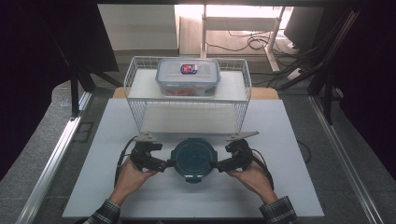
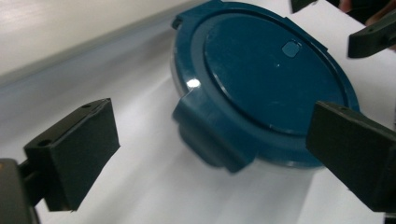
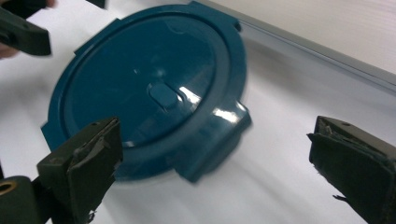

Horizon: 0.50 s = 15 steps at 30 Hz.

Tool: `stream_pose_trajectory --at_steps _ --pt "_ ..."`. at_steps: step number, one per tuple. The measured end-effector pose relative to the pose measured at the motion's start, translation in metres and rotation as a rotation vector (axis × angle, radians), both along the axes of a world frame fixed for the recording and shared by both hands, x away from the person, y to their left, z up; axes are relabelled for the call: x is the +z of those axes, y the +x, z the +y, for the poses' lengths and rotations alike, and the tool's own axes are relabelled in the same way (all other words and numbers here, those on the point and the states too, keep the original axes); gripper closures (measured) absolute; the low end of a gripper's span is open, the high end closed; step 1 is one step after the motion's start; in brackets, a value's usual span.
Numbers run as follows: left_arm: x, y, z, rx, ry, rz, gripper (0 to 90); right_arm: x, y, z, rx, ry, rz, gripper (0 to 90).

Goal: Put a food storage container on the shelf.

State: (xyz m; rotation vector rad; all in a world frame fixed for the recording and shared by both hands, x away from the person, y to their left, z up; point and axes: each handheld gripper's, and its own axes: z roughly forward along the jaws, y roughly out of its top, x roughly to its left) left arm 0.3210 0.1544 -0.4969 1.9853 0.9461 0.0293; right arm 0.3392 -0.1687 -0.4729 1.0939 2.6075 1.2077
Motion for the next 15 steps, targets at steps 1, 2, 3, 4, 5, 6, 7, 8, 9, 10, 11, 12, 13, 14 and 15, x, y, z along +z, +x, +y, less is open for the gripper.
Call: stream_pose_trajectory --at_steps 1,2,3,4,5,6,7,8,9,10,11,12,13,14,15 --pt "-0.002 0.002 -0.002 -0.005 0.0 0.01 1.4 -0.001 0.002 0.003 0.006 -0.001 0.013 3.6" --pt "-0.004 0.004 -0.004 -0.009 0.0 0.024 1.3 -0.003 0.005 0.006 0.014 -0.002 0.024 3.6" --pt "-0.007 0.006 -0.006 -0.02 0.0 0.036 1.2 -0.005 0.007 0.009 0.02 -0.001 0.036 3.6" --pt "-0.009 0.007 -0.006 -0.028 -0.004 0.048 1.2 -0.007 0.008 0.011 0.028 -0.002 0.05 3.6" --pt "-0.011 0.007 -0.006 -0.033 -0.009 0.059 1.2 -0.01 0.009 0.012 0.03 0.0 0.069 3.6" --pt "-0.013 0.007 -0.007 -0.04 -0.016 0.072 1.3 -0.012 0.01 0.014 0.035 0.001 0.083 3.0" --pt "-0.014 0.008 -0.006 -0.05 -0.023 0.083 1.5 -0.015 0.01 0.014 0.043 0.015 0.1 3.0" --pt "-0.016 0.008 -0.007 -0.061 -0.033 0.093 1.7 -0.017 0.011 0.014 0.048 0.031 0.123 3.0" --pt "-0.017 0.007 -0.007 -0.073 -0.041 0.102 1.9 -0.018 0.012 0.013 0.051 0.041 0.14 3.0" --pt "-0.018 0.007 -0.008 -0.086 -0.046 0.114 2.6 -0.02 0.013 0.013 0.052 0.051 0.157 3.1" --pt "-0.02 0.007 -0.01 -0.097 -0.049 0.13 3.4 -0.021 0.013 0.012 0.061 0.058 0.171 4.0" --pt "-0.021 0.007 -0.012 -0.11 -0.064 0.142 7.3 -0.023 0.013 0.012 0.091 0.068 0.206 6.8" --pt "-0.021 0.006 -0.014 -0.121 -0.078 0.169 8.6 -0.025 0.012 0.012 0.113 0.065 0.222 7.5" --pt "-0.021 0.006 -0.014 -0.121 -0.078 0.169 8.8 -0.026 0.011 0.013 0.112 0.07 0.225 7.5" --pt "-0.021 0.005 -0.014 -0.117 -0.074 0.17 8.8 -0.026 0.011 0.013 0.112 0.07 0.225 7.5"
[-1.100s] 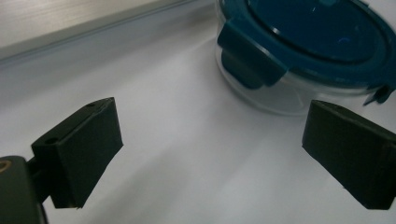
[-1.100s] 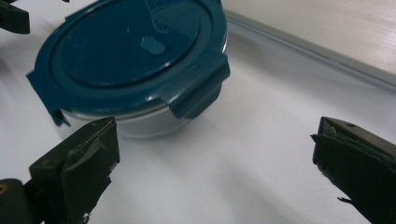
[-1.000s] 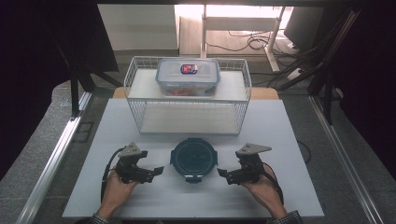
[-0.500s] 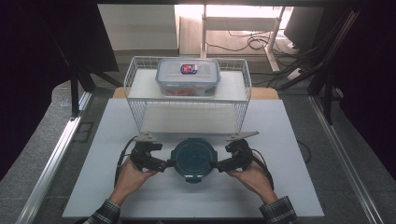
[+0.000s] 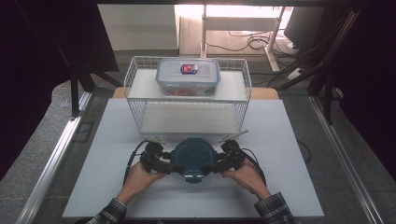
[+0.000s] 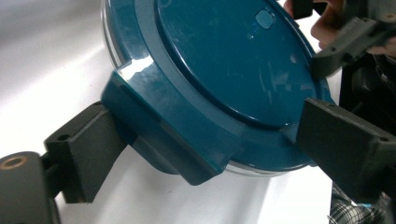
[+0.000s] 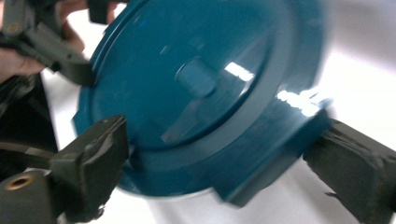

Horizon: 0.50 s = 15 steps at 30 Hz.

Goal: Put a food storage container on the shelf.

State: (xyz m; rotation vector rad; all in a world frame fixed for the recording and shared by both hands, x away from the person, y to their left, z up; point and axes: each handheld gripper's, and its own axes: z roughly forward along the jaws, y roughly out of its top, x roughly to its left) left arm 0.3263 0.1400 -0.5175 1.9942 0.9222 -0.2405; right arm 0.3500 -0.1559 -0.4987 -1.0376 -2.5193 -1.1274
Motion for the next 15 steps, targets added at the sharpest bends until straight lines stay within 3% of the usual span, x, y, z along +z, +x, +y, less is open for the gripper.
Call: stream_pose_trajectory --at_steps 7,10,11,13,15 --pt "-0.002 -0.003 0.012 0.013 -0.065 0.028 22.1 0.003 -0.004 -0.008 -0.005 0.018 -0.001 15.6" --pt "-0.001 -0.007 0.019 0.019 -0.108 0.036 33.0 0.008 -0.009 -0.016 -0.019 0.059 0.002 27.2" --pt "-0.001 -0.009 0.022 0.02 -0.122 0.038 33.0 0.008 -0.009 -0.016 -0.019 0.059 0.002 27.2" --pt "0.0 -0.014 0.027 0.024 -0.155 0.036 43.5 0.01 -0.011 -0.021 -0.051 0.084 0.021 33.1" --pt "0.0 -0.018 0.029 0.026 -0.162 0.043 47.2 0.011 -0.013 -0.025 -0.063 0.112 0.031 39.1"
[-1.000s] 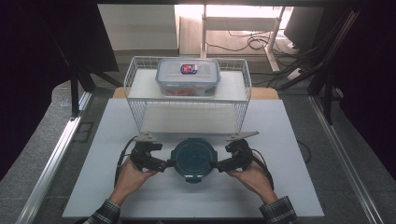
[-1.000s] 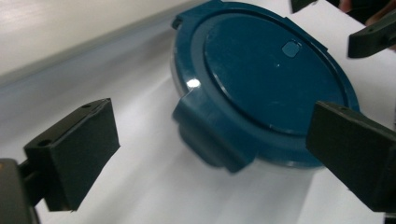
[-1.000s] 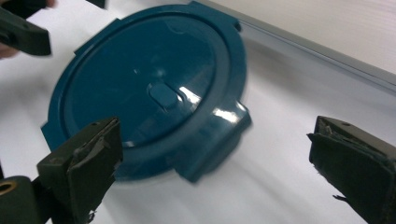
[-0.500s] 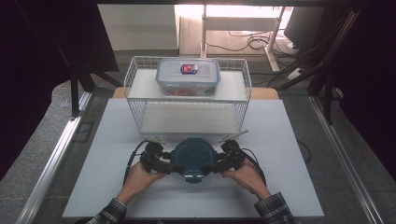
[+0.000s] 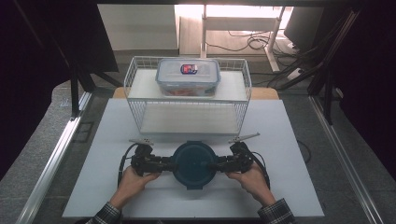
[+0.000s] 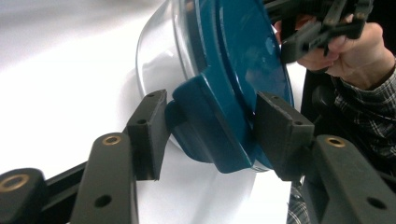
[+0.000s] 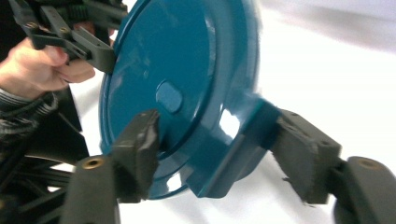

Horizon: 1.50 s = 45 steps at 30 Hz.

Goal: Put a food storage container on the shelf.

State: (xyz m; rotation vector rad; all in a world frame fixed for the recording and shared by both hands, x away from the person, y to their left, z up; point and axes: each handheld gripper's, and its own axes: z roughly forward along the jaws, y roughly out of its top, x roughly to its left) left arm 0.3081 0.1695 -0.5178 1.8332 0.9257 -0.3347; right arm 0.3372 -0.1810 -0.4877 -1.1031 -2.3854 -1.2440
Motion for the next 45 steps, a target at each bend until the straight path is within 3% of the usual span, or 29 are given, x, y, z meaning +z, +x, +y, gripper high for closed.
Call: stream_pose_trajectory --at_steps 5,11,14,24,31,33,38,45 --pt "0.001 -0.007 0.003 0.018 -0.024 0.015 52.6 0.005 -0.008 -0.004 -0.016 0.018 -0.002 44.6" --pt "0.0 -0.006 0.004 0.008 -0.05 0.021 54.7 0.001 -0.012 -0.017 -0.029 0.07 0.04 54.6" --pt "0.0 -0.006 0.003 0.013 -0.053 0.02 54.7 0.0 -0.012 -0.017 -0.043 0.077 0.054 54.8" --pt "-0.007 -0.005 0.004 0.052 -0.096 0.05 53.3 0.003 -0.015 -0.015 -0.066 0.058 0.037 54.6" --pt "-0.001 -0.01 0.001 0.075 -0.088 0.062 55.1 0.004 -0.019 -0.014 -0.099 0.059 0.044 54.8" --pt "0.0 -0.011 0.002 0.079 -0.103 0.065 56.2 0.004 -0.021 -0.015 -0.106 0.061 0.048 55.2" --pt "0.007 -0.01 0.005 0.098 -0.115 0.035 57.5 0.008 -0.023 -0.013 -0.107 0.059 0.0 56.2" --pt "0.014 -0.008 0.006 0.101 -0.112 0.014 57.5 0.015 -0.022 -0.011 -0.116 0.077 -0.026 56.2"
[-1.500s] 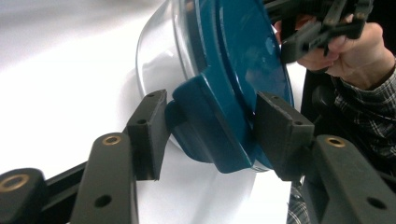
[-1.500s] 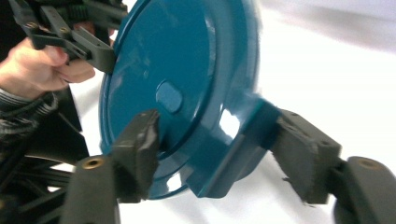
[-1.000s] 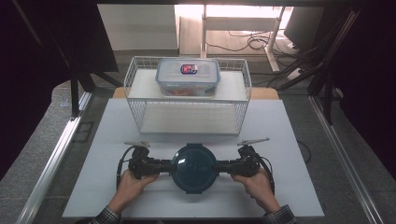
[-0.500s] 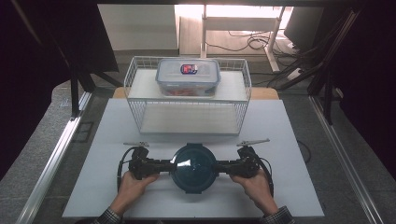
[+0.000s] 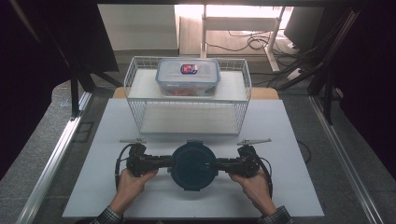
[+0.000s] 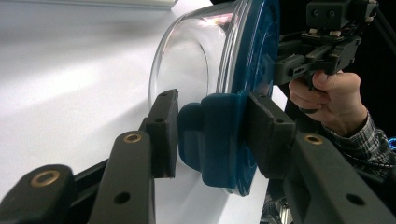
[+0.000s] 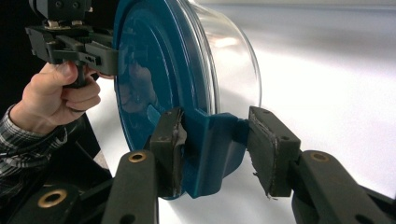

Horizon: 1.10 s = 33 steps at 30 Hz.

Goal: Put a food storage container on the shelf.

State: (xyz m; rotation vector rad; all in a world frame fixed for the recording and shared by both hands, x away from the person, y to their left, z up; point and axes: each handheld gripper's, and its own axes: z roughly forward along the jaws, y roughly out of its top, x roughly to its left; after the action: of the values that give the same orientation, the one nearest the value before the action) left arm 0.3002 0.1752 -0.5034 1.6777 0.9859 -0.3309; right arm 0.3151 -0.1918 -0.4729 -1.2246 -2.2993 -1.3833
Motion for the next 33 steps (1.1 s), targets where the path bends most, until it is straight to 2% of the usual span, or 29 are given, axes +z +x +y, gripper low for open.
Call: stream_pose_trajectory --at_steps 9,15,25,33 --pt "0.018 0.008 -0.002 0.001 -0.02 -0.035 57.5 0.025 0.007 -0.003 -0.011 0.01 -0.078 56.4" --pt "0.031 0.015 0.0 0.009 -0.05 -0.047 57.5 0.045 0.013 -0.001 -0.016 0.011 -0.129 56.5" --pt "0.078 0.027 0.006 0.028 -0.034 -0.12 57.4 0.085 0.025 0.005 -0.017 0.034 -0.183 56.7" --pt "0.105 0.043 0.011 0.036 -0.072 -0.118 57.4 0.118 0.04 0.009 -0.029 0.05 -0.221 56.8"
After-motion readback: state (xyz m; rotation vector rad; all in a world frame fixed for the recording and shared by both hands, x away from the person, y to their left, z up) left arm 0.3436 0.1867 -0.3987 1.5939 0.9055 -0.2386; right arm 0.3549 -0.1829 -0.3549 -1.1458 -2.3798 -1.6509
